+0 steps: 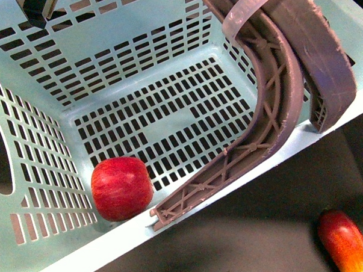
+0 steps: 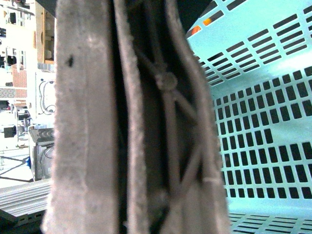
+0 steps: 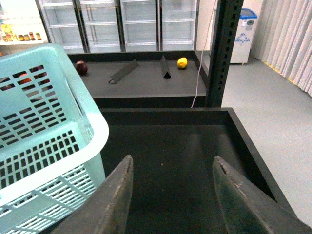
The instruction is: Pick apple with right arm and hold basket with left
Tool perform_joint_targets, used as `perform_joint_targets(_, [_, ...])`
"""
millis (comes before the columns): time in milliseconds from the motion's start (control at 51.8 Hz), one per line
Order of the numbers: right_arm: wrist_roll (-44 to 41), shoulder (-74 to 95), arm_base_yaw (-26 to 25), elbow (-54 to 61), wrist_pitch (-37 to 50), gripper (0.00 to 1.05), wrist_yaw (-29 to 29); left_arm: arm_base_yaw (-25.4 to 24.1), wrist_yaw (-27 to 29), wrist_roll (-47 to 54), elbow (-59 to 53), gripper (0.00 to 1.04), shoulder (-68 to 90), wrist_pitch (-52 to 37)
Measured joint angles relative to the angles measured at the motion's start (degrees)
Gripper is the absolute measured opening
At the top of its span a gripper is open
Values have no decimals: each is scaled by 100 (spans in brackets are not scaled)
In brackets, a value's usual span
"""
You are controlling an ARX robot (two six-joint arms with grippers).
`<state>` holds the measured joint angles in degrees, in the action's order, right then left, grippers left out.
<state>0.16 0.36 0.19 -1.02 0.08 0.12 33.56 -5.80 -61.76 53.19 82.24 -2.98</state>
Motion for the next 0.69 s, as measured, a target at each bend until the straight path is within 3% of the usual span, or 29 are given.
perform_joint_targets(328, [0,0,0,2,0,95,2,0,0,-2,0,15,0,0])
perform_joint_targets(521, [0,0,0,0,0,96,0,0,2,0,0,15,0,0])
perform_joint_targets(560, [0,0,0,0,0,96,2,50,295,-96,-15,15,7,-116])
perform_joint_targets(656, [0,0,0,0,0,96,-9,236,1998,-734,-101,15,74,-822])
perform_joint_targets(695, [0,0,0,0,0,96,-11,243,2380,-905,-101,15,76,-883])
